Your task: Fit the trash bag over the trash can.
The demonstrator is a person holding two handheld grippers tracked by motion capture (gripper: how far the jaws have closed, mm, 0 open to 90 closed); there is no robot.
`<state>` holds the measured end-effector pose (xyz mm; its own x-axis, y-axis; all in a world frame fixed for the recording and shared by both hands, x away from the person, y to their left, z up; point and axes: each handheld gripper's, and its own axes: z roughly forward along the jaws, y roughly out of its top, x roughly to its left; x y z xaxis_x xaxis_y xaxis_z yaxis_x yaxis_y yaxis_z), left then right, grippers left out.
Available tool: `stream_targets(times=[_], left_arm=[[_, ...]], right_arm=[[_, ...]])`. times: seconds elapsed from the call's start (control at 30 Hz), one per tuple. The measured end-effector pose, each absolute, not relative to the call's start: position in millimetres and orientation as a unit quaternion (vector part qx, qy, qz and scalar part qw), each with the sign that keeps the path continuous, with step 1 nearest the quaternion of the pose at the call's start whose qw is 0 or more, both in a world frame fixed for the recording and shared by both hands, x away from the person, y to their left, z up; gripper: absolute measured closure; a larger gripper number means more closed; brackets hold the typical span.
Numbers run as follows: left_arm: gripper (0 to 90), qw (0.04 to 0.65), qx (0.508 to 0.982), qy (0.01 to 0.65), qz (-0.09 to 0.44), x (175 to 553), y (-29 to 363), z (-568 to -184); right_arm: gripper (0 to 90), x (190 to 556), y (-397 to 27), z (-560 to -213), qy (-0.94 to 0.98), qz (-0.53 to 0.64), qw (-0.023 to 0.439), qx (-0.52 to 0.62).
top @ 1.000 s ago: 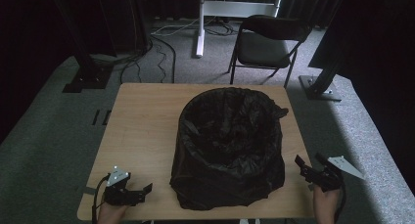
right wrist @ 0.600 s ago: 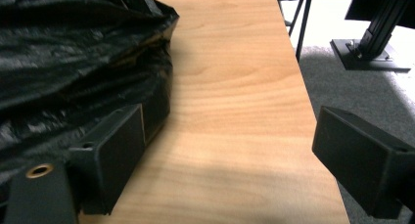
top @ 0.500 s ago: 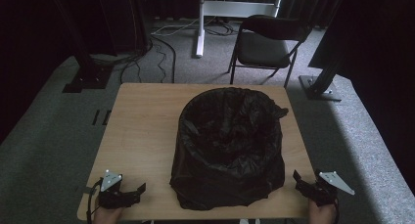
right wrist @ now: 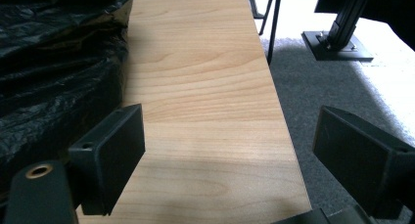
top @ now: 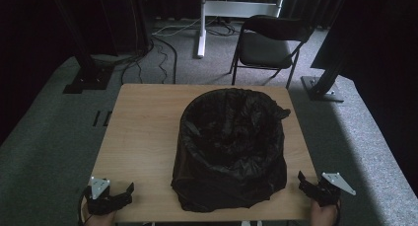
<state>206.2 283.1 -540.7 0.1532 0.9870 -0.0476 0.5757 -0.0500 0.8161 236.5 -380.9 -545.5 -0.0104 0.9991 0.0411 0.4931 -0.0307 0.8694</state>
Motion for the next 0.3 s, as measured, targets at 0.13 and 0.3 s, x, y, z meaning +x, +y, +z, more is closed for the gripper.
stream_targets(times=[0.13,0.3], left_arm=[[0.0,0.368,0.664,0.586,0.283,207.3,282.0,-541.3],[0.0,0.382,0.657,0.580,0.293,205.3,281.0,-538.4]], right_arm=[[11.7,236.1,-381.7,-545.5,0.604,0.375,0.341,0.616],[11.7,235.0,-383.0,-545.4,0.597,0.378,0.342,0.619]])
